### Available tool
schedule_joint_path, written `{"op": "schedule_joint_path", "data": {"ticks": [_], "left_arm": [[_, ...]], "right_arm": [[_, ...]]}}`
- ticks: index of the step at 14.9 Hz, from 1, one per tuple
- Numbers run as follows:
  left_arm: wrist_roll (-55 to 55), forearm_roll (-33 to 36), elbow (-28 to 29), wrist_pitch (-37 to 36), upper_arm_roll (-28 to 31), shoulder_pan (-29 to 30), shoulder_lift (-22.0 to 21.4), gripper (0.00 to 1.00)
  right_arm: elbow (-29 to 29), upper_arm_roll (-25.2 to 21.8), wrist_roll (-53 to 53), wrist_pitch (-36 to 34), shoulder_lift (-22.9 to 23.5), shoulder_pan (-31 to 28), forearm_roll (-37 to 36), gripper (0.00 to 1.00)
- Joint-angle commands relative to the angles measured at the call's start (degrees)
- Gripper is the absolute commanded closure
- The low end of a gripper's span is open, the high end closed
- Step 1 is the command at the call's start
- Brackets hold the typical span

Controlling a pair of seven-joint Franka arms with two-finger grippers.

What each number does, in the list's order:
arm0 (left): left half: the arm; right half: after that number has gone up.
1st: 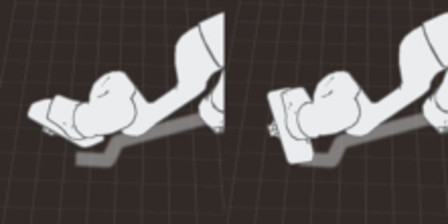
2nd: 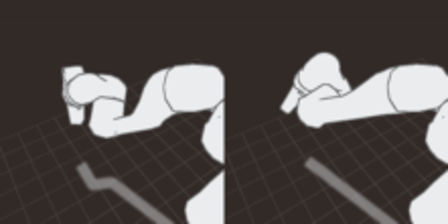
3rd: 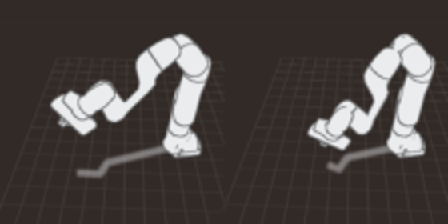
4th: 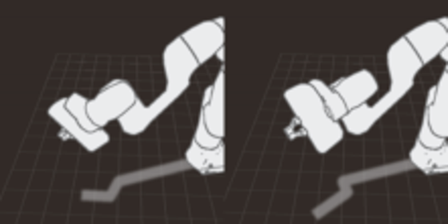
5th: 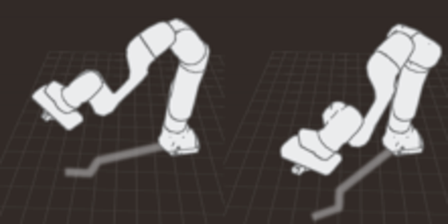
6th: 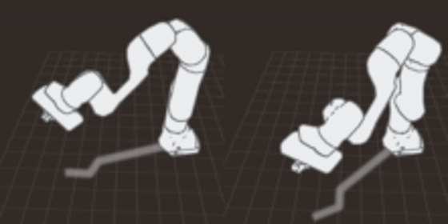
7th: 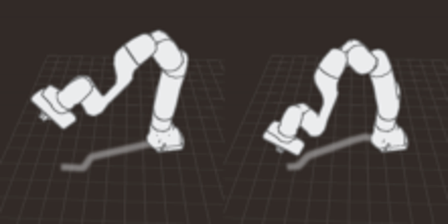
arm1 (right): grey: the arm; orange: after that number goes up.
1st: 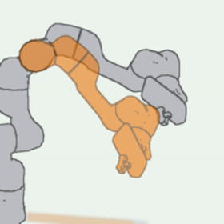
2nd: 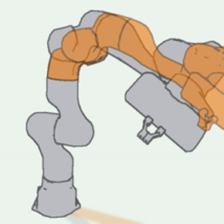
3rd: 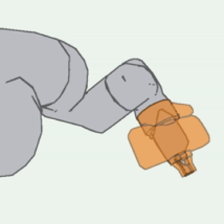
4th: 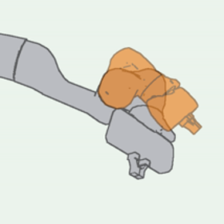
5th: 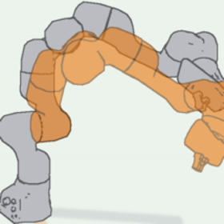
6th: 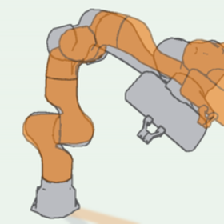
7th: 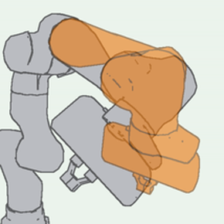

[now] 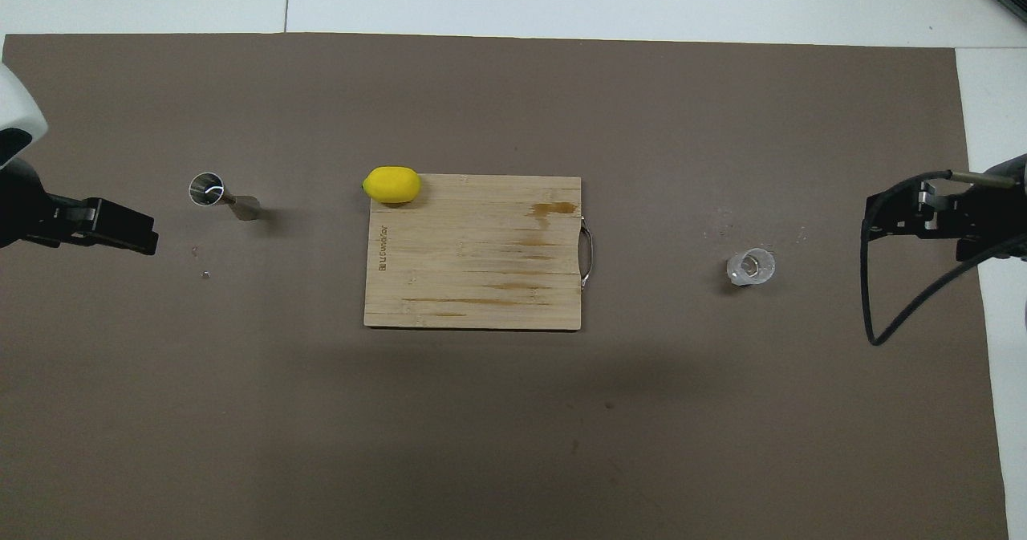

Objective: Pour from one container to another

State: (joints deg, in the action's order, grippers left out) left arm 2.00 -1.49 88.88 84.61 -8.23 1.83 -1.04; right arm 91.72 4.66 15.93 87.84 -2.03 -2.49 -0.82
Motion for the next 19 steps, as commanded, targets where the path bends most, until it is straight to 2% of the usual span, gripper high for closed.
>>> {"op": "schedule_joint_path", "data": {"ticks": [1,4,6,9,11,19], "left_arm": [[-0.86,0.17,1.21,1.17,-0.03,-0.68,-0.80,0.00],[-0.86,-0.09,0.69,1.52,-0.03,-0.51,-0.54,0.00],[-1.12,-0.27,2.26,3.61,0.06,-0.77,-1.06,0.00],[-5.68,-0.36,10.32,11.60,-0.03,-1.56,-4.22,0.00],[-5.69,-0.36,11.84,13.64,0.06,-0.95,-4.49,0.00],[-5.43,-0.27,12.02,11.63,0.41,-1.30,-4.67,0.00]], "right_arm": [[1.53,0.08,-1.60,0.75,-1.39,-0.76,1.26,0.00],[1.53,0.17,-1.60,0.84,-1.39,-0.76,1.26,0.00],[1.53,0.17,-1.60,0.75,-1.39,-0.76,1.26,0.00],[1.53,0.09,-1.60,0.84,-1.39,-0.76,1.26,0.00],[1.53,0.08,-1.60,0.75,-1.39,-0.76,1.26,0.00],[1.53,0.17,-1.60,0.84,-1.39,-0.76,1.26,0.00]]}}
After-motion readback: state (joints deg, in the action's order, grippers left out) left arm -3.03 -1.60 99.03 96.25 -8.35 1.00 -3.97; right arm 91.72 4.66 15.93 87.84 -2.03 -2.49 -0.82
